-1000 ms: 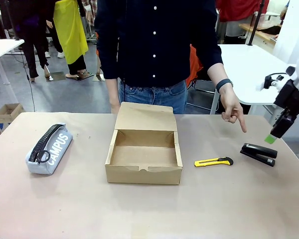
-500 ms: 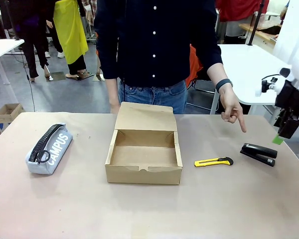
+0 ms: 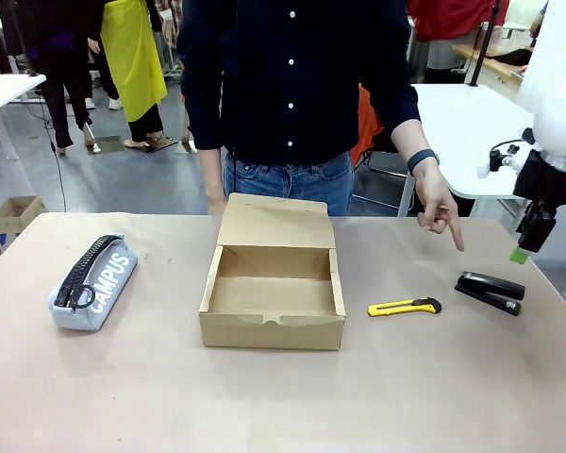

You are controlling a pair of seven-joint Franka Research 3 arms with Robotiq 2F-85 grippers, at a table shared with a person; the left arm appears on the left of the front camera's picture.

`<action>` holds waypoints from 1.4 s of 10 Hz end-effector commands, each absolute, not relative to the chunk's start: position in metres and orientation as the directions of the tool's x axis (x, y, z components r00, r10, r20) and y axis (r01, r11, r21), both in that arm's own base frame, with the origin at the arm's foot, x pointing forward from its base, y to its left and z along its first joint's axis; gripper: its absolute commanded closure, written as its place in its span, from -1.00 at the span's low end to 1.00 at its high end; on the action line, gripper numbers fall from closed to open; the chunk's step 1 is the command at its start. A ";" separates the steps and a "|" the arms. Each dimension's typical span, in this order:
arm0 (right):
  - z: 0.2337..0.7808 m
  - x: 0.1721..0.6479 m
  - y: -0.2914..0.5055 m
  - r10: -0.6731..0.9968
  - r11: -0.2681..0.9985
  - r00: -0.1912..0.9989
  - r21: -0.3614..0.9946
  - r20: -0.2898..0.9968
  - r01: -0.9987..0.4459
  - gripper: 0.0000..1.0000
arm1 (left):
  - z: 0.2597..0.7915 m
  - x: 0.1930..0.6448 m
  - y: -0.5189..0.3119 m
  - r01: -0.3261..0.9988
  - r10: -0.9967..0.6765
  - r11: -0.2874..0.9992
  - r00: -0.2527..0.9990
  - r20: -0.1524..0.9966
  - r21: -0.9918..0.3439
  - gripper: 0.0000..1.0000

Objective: Pack the item into the box.
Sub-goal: Pick up the item indicated by the person and place it inside the Mailer Box.

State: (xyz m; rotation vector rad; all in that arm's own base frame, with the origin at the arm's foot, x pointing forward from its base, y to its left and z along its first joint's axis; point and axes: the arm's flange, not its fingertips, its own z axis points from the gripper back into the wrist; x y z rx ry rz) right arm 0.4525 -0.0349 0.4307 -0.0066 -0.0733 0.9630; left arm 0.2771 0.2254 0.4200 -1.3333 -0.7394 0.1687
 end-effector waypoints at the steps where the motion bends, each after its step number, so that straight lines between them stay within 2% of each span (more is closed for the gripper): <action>1: 0.422 0.462 -0.039 0.798 0.603 0.601 -0.065 0.050 -0.795 -1.00 | 0.421 0.277 0.225 0.324 0.521 0.256 0.748 0.412 -0.911 -1.00; 5: 0.370 0.484 -0.051 0.756 0.654 0.653 -0.061 0.033 -0.754 -1.00 | 0.421 0.277 0.225 0.324 0.521 0.256 0.748 0.412 -0.911 -1.00; 8: 0.331 0.496 -0.050 0.763 0.646 0.642 -0.073 0.070 -0.760 -1.00 | 0.421 0.277 0.225 0.324 0.521 0.256 0.748 0.412 -0.911 -1.00; 12: 0.308 0.504 -0.052 0.758 0.650 0.646 -0.030 0.093 -0.759 -1.00 | 0.421 0.277 0.225 0.324 0.521 0.256 0.748 0.412 -0.911 -1.00; 14: 0.321 0.499 -0.055 0.757 0.650 0.645 -0.024 0.102 -0.760 -1.00 | 0.421 0.277 0.225 0.324 0.521 0.256 0.748 0.412 -0.911 -1.00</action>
